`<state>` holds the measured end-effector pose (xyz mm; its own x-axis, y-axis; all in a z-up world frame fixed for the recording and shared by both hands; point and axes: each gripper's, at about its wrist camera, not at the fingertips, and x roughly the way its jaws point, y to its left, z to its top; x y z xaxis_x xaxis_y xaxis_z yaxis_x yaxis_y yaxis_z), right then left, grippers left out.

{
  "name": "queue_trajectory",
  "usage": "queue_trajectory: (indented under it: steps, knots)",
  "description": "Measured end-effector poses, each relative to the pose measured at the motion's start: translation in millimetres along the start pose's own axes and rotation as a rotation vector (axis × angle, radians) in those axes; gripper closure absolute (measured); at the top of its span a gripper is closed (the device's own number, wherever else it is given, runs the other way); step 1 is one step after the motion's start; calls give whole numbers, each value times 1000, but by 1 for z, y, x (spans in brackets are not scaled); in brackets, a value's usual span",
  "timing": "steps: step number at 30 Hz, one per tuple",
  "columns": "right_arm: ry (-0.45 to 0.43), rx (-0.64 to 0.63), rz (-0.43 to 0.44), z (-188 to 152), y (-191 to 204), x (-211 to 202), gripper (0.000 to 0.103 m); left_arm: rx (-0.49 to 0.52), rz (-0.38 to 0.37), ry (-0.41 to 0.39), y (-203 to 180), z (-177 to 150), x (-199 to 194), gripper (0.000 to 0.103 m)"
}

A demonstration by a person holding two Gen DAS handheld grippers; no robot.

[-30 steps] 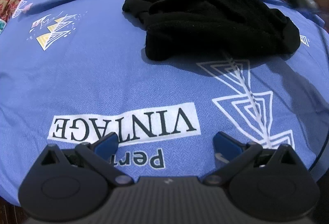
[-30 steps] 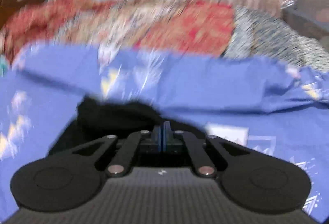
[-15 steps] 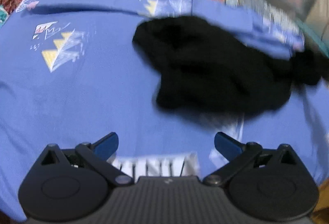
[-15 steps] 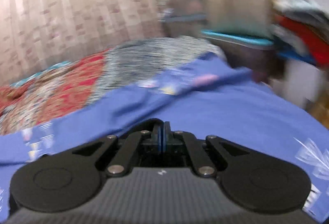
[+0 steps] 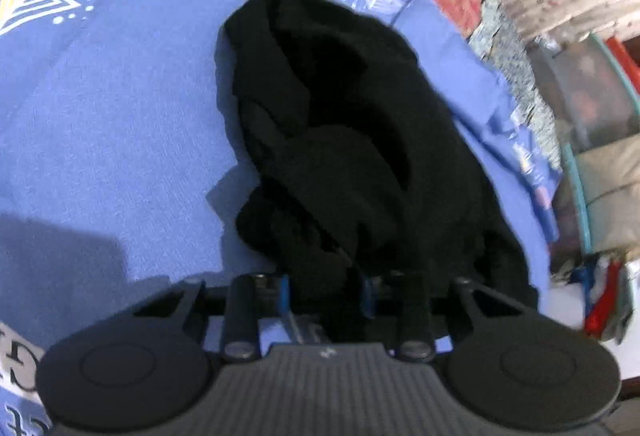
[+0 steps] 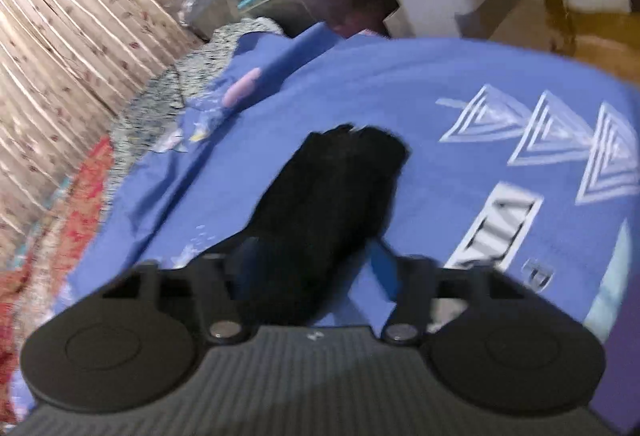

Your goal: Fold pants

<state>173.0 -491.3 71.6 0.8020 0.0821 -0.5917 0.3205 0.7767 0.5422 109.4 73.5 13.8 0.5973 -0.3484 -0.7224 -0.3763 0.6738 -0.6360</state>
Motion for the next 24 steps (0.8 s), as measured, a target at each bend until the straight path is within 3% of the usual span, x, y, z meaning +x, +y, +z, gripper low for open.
queue_trajectory:
  steps: [4, 8, 13, 16, 19, 21, 24]
  knots:
    - [85, 4, 35, -8, 9, 19, 35, 38, -57, -90, 0, -4, -46, 82]
    - [131, -28, 87, -20, 35, 37, 37, 22, -125, -217, 23, -6, -125, 83]
    - [128, -10, 51, -28, 52, 54, 36, -12, -30, -346, 74, -22, -208, 83]
    - [112, -15, 31, -31, 43, 54, 36, -42, 111, -350, 96, -28, -216, 80]
    - [122, -14, 28, -35, 34, 55, 36, -120, 144, -246, 117, -36, -191, 67]
    - [119, -18, 23, -35, 31, 56, 36, -144, 168, -211, 122, -40, -174, 47]
    - [109, -19, 21, -35, 27, 59, 41, -191, 128, -198, 126, -43, -161, 31]
